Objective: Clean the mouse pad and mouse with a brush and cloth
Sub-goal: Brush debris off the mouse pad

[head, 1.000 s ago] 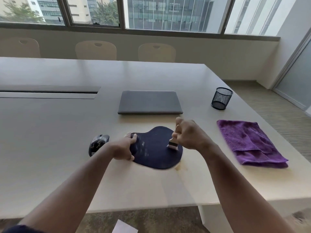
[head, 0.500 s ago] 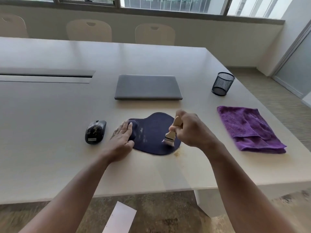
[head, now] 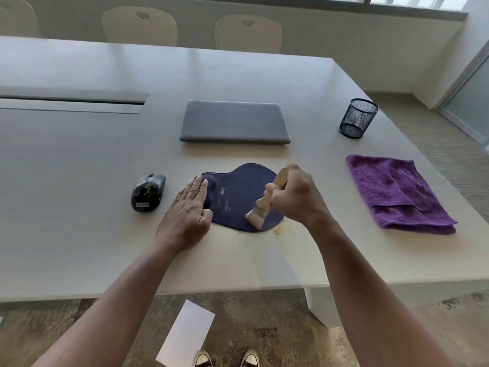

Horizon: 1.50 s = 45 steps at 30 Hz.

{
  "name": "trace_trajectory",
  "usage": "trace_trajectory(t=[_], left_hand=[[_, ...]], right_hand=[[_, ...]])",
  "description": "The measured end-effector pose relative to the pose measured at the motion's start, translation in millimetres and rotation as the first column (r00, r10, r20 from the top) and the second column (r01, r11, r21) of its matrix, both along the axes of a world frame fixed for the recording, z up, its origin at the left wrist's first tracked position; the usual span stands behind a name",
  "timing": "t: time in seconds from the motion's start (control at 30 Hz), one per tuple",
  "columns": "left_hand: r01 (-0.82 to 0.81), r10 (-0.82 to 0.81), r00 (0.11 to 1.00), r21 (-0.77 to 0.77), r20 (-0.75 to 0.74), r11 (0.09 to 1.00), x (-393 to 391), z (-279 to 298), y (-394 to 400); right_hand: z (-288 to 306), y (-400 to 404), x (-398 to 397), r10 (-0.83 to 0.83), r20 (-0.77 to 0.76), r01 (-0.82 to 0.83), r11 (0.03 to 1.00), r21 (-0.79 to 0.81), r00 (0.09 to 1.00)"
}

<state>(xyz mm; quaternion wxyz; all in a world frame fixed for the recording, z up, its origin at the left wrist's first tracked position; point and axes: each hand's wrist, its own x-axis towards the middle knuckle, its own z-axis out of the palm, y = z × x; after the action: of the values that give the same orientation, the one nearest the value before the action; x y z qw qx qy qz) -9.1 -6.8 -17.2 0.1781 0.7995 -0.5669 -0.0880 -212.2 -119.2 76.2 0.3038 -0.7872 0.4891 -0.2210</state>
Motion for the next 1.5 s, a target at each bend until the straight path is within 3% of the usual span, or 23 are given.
trace_trajectory(t=[0.1, 0.2, 0.27, 0.37, 0.43, 0.6, 0.73, 0.9, 0.97, 1.07, 1.2, 1.23, 1.37, 1.43, 1.5], left_hand=[[-0.005, 0.005, 1.000, -0.003, 0.010, 1.000, -0.9, -0.4, 0.1], [-0.009, 0.009, 1.000, -0.008, 0.016, 1.000, -0.6, -0.8, -0.1], [-0.011, 0.011, 1.000, -0.010, 0.018, 1.000, -0.8, -0.8, 0.0], [-0.016, 0.016, 1.000, -0.004, 0.021, 1.000, -1.2, -0.6, -0.4], [-0.017, 0.017, 1.000, 0.003, 0.019, 1.000, -2.1, -0.1, -0.6], [-0.023, 0.023, 1.000, -0.007, 0.013, 1.000, -2.5, 1.8, -0.2], [-0.024, 0.025, 1.000, -0.013, 0.018, 1.000, -3.5, 2.9, 0.2], [-0.036, 0.036, 0.999, -0.016, 0.012, 0.999, -3.9, 4.5, 0.1], [-0.038, 0.039, 0.999, -0.016, 0.017, 0.999, -5.0, 5.5, 0.6], [-0.040, 0.040, 0.999, -0.018, 0.019, 0.999, -6.6, 6.6, 1.0], [-0.044, 0.045, 0.999, -0.031, 0.020, 0.999, -7.4, 7.0, 1.7], [-0.044, 0.045, 0.999, -0.034, 0.022, 0.998, -7.6, 6.9, 2.0], [-0.053, 0.054, 0.998, -0.038, 0.020, 0.998, -8.1, 6.6, 2.7], [-0.057, 0.057, 0.998, -0.036, 0.012, 0.998, -8.2, 7.3, 2.6], [-0.054, 0.054, 0.998, -0.036, 0.015, 0.998, -8.2, 7.7, 2.5]], right_hand=[[4.9, -9.5, -0.1, -0.158, -0.046, 0.150, 0.979, -0.138, 0.986], [7.6, -11.4, 2.8, -0.067, 0.052, 0.063, 0.995, 0.081, 0.996], [2.7, -8.3, 4.5, -0.018, 0.016, 0.016, 0.988, 0.153, 1.000], [4.9, -9.2, 5.8, -0.079, -0.110, 0.069, 0.993, -0.093, 0.991], [10.2, -12.3, 7.0, -0.104, -0.076, 0.089, 0.980, -0.178, 0.992], [4.6, -7.9, 20.9, 0.013, 0.026, -0.014, 0.999, 0.030, 1.000], [0.6, -10.6, 24.4, -0.055, -0.036, 0.048, 0.986, -0.158, 0.998], [3.5, -18.8, 26.0, 0.052, 0.011, -0.052, 0.998, 0.027, 0.999], [-0.9, -17.4, 25.4, 0.038, -0.053, -0.041, 0.997, -0.059, 0.998], [2.1, -19.9, 24.1, -0.028, -0.026, 0.024, 0.985, -0.170, 0.999], [3.6, -24.9, 18.8, 0.091, 0.079, -0.104, 0.980, 0.167, 0.993], [1.8, -25.4, 16.3, 0.096, 0.052, -0.103, 0.981, 0.165, 0.994], [1.8, -31.2, 7.7, -0.013, -0.025, 0.011, 0.995, -0.097, 1.000], [5.2, -32.2, 4.5, 0.062, 0.073, -0.067, 0.995, 0.070, 0.995], [2.9, -32.2, 0.1, 0.126, 0.066, -0.138, 0.968, 0.209, 0.990]])
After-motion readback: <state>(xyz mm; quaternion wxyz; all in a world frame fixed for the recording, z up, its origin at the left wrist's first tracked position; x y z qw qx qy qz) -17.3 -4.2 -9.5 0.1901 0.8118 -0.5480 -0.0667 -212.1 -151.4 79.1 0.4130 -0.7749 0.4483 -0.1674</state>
